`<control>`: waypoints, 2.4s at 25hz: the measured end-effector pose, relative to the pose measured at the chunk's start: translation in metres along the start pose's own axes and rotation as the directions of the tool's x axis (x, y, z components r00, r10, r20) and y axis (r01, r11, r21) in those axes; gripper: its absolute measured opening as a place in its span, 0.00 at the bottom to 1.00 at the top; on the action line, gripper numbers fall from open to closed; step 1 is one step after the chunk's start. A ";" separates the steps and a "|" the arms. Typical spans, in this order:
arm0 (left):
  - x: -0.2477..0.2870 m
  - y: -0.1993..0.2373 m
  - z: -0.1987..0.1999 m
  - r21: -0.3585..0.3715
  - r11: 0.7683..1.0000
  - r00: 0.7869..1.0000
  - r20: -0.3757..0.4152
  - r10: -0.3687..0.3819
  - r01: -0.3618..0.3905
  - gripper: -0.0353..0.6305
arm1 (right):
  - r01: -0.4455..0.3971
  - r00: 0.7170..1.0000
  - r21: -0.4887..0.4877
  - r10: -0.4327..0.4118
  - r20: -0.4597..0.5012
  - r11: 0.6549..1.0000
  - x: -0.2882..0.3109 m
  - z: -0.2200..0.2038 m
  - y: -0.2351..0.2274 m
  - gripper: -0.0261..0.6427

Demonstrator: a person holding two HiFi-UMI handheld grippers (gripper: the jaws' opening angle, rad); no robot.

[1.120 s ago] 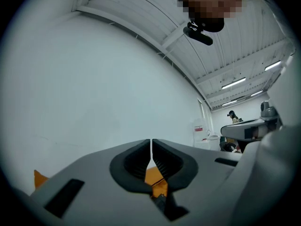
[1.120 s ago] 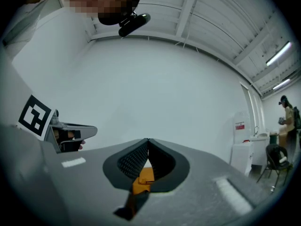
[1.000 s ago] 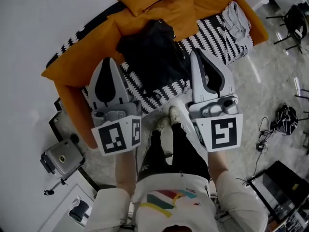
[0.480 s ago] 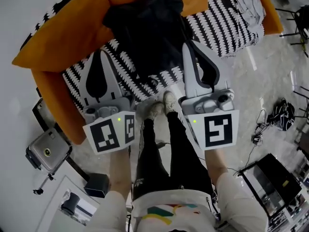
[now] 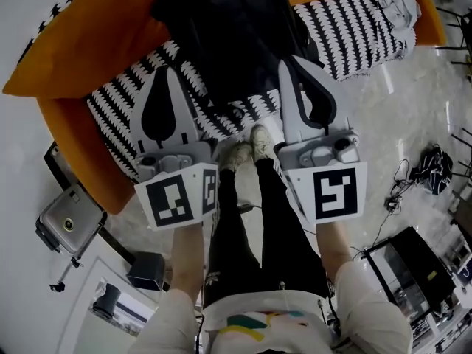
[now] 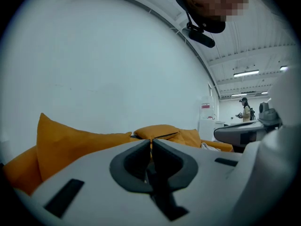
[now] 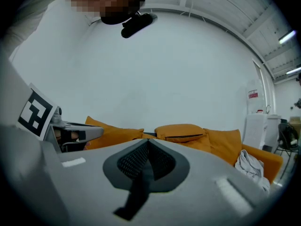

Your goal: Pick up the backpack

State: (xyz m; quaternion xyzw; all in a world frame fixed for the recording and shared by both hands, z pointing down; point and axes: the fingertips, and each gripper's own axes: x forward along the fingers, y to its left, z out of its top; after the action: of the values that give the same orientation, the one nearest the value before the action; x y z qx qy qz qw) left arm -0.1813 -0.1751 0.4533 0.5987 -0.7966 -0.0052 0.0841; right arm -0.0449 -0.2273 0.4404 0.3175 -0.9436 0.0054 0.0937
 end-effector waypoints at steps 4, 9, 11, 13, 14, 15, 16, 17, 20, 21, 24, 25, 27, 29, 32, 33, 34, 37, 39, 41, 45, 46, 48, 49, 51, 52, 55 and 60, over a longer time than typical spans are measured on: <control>0.007 0.004 -0.007 -0.012 1.000 1.000 -0.015 0.001 -0.001 0.09 | 0.010 1.000 -0.012 -0.011 -0.015 1.000 0.005 -0.006 -0.009 0.04; 0.020 0.026 -0.018 -0.042 0.998 0.998 -0.047 0.036 -0.038 0.09 | 0.016 0.999 -0.007 -0.016 -0.036 1.000 0.021 -0.016 -0.027 0.04; 0.027 0.034 -0.029 -0.057 0.998 0.997 -0.071 0.030 -0.034 0.18 | 0.006 0.999 -0.004 -0.006 -0.048 1.000 0.029 -0.023 -0.033 0.08; 0.035 0.042 -0.043 -0.084 0.996 0.996 -0.089 0.020 -0.028 0.26 | -0.006 0.998 -0.009 0.006 -0.067 1.000 0.039 -0.031 -0.040 0.24; 0.039 0.047 -0.052 -0.099 0.995 0.995 -0.094 0.022 -0.032 0.28 | -0.004 0.997 -0.014 0.002 -0.078 1.000 0.044 -0.036 -0.044 0.24; 0.044 0.053 -0.062 -0.112 0.993 0.994 -0.103 0.030 -0.041 0.30 | 0.003 0.996 -0.019 -0.005 -0.092 1.000 0.050 -0.043 -0.050 0.25; 0.050 0.060 -0.074 -0.123 0.991 0.992 -0.119 0.039 -0.054 0.31 | 0.013 0.994 -0.021 -0.015 -0.108 1.000 0.056 -0.050 -0.055 0.27; 0.056 0.067 -0.087 -0.132 0.989 0.988 -0.145 0.049 -0.069 0.33 | 0.023 0.992 -0.020 -0.025 -0.124 1.000 0.062 -0.057 -0.061 0.28; 0.072 0.087 -0.132 -0.156 0.982 0.965 -0.255 0.066 -0.109 0.35 | 0.044 0.984 -0.018 -0.046 -0.173 0.999 0.078 -0.078 -0.076 0.28; 0.077 0.091 -0.145 -0.167 0.979 0.956 -0.285 0.068 -0.119 0.35 | 0.048 0.981 -0.022 -0.052 -0.189 0.999 0.083 -0.085 -0.081 0.28; 0.088 0.096 -0.175 -0.176 0.976 0.937 -0.344 0.057 -0.124 0.36 | 0.062 0.968 -0.038 -0.069 -0.242 0.997 0.096 -0.109 -0.093 0.28; 0.091 0.095 -0.184 -0.176 0.978 0.931 -0.362 0.045 -0.116 0.37 | 0.065 0.963 -0.039 -0.073 -0.260 0.997 0.099 -0.118 -0.096 0.29; 0.096 0.090 -0.201 -0.176 0.980 0.919 -0.394 0.019 -0.095 0.41 | 0.073 0.953 -0.038 -0.081 -0.292 0.997 0.104 -0.133 -0.099 0.31; 0.101 0.086 -0.213 -0.189 0.978 0.911 -0.411 0.003 -0.088 0.43 | 0.078 0.946 -0.034 -0.084 -0.314 0.996 0.108 -0.144 -0.103 0.32; 0.108 0.087 -0.226 -0.225 0.969 0.904 -0.427 -0.009 -0.097 0.44 | 0.070 0.936 -0.022 -0.073 -0.345 0.997 0.114 -0.157 -0.106 0.34; 0.110 0.087 -0.230 -0.230 0.968 0.901 -0.435 -0.013 -0.097 0.45 | 0.067 0.932 -0.019 -0.069 -0.356 0.998 0.116 -0.162 -0.107 0.35; 0.112 0.086 -0.233 -0.229 0.969 0.896 -0.443 -0.017 -0.095 0.46 | 0.065 0.928 -0.016 -0.066 -0.367 0.998 0.117 -0.166 -0.108 0.36; 0.122 0.081 -0.240 -0.208 0.975 0.886 -0.462 -0.023 -0.083 0.47 | 0.066 0.919 -0.017 -0.067 -0.388 0.998 0.120 -0.175 -0.111 0.37; 0.128 0.081 -0.246 -0.206 0.975 0.880 -0.474 -0.023 -0.086 0.47 | 0.066 0.916 -0.025 -0.071 -0.396 0.998 0.121 -0.179 -0.112 0.37; 0.133 0.082 -0.251 -0.207 0.974 0.873 -0.487 -0.020 -0.094 0.47 | 0.061 0.912 -0.037 -0.070 -0.405 0.997 0.124 -0.182 -0.112 0.38; 0.142 0.081 -0.257 -0.198 0.975 0.868 -0.496 -0.013 -0.098 0.49 | 0.035 0.893 -0.037 -0.048 -0.447 0.999 0.133 -0.194 -0.115 0.43; 0.145 0.080 -0.259 -0.204 0.973 0.868 -0.496 -0.012 -0.103 0.50 | 0.033 0.889 -0.033 -0.045 -0.456 0.999 0.135 -0.198 -0.118 0.43; 0.151 0.079 -0.264 -0.225 0.967 0.868 -0.497 -0.011 -0.117 0.53 | 0.033 0.882 -0.036 -0.046 -0.469 0.999 0.139 -0.203 -0.123 0.43; 0.152 0.080 -0.266 -0.238 0.963 0.867 -0.498 -0.011 -0.124 0.55 | 0.033 0.879 -0.042 -0.049 -0.474 0.999 0.141 -0.206 -0.124 0.43; 0.154 0.080 -0.271 -0.271 0.953 0.867 -0.498 -0.018 -0.136 0.57 | 0.030 0.875 -0.051 -0.051 -0.481 0.998 0.144 -0.210 -0.125 0.43; 0.154 0.080 -0.274 -0.290 0.947 0.867 -0.498 -0.024 -0.141 0.58 | 0.029 0.874 -0.053 -0.052 -0.484 0.998 0.145 -0.211 -0.125 0.42; 0.156 0.080 -0.282 -0.346 0.926 0.861 -0.507 -0.051 -0.149 0.58 | 0.027 0.868 -0.059 -0.052 -0.494 0.998 0.146 -0.216 -0.125 0.41; 0.162 0.077 -0.288 -0.380 0.915 0.848 -0.523 -0.091 -0.136 0.58 | 0.015 0.856 -0.096 -0.062 -0.513 0.995 0.148 -0.222 -0.127 0.36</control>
State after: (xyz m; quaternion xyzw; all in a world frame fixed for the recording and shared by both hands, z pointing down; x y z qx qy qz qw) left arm -0.2577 -0.2813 0.7664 0.5367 -0.7308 -0.0027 0.4219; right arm -0.0460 -0.4017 0.6786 0.3187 -0.8770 0.0464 0.3566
